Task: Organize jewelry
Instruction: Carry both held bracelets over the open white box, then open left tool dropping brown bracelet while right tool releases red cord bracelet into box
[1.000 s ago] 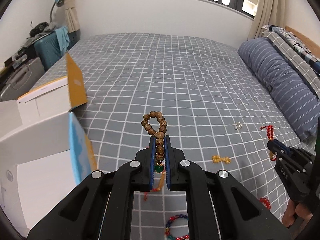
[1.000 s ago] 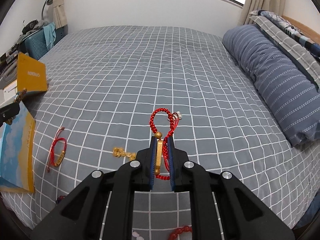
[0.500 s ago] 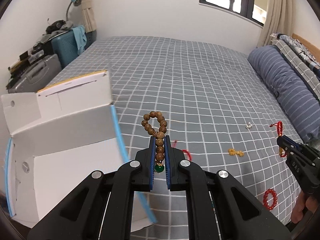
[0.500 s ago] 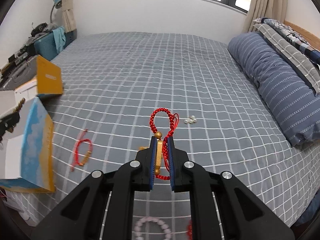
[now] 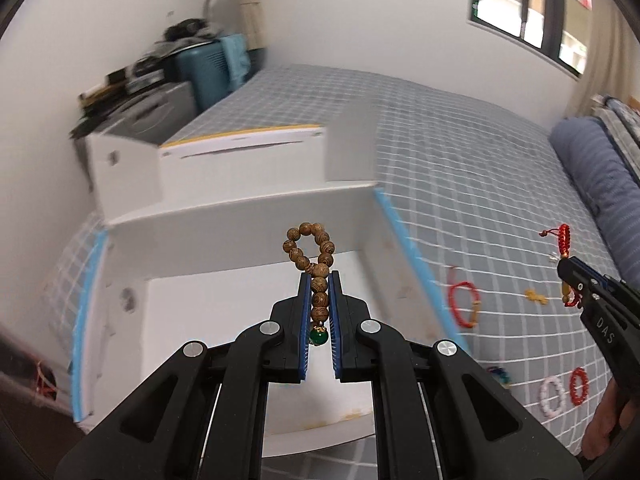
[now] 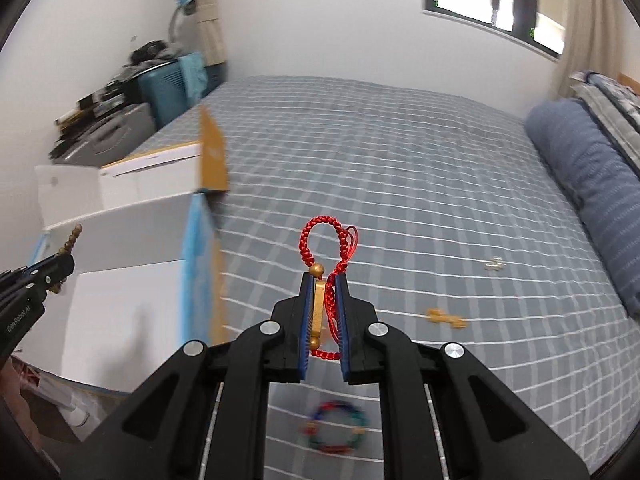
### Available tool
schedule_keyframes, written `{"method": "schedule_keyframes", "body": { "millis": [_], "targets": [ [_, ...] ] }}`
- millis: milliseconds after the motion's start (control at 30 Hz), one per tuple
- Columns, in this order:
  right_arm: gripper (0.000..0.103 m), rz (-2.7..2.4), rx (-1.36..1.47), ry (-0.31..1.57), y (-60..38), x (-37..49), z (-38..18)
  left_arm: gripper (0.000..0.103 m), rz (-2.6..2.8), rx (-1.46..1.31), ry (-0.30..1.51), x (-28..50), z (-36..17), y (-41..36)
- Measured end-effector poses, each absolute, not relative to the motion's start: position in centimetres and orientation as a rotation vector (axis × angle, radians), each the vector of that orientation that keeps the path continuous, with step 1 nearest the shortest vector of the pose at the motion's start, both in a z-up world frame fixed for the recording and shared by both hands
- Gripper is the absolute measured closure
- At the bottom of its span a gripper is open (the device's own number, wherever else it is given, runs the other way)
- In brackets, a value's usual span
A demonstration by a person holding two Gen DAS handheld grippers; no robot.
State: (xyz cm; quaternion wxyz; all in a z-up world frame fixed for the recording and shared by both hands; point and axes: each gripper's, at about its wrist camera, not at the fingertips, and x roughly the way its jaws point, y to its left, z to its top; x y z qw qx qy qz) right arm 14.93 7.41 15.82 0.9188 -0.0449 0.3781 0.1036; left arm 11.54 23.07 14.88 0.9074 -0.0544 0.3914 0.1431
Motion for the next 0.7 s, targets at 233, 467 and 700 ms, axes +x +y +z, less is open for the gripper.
{"method": "schedule_keyframes", "body": {
  "millis": [233, 467, 700],
  "targets": [
    [0.093, 0.339, -0.113, 0.796, 15.1, 13.8, 14.7, 0.095, 0.367, -0.172, 0.830, 8.6, 13.8, 28.1],
    [0.093, 0.409, -0.167, 0.818, 20.4, 12.6, 12.9, 0.095, 0.439, -0.222, 0.849, 6.6, 11.6, 31.4],
    [0.093, 0.424, -0.191, 0.874, 22.6, 12.3, 10.1, 0.095, 0.445, -0.220, 0.878, 6.4, 9.7, 31.9]
  ]
}}
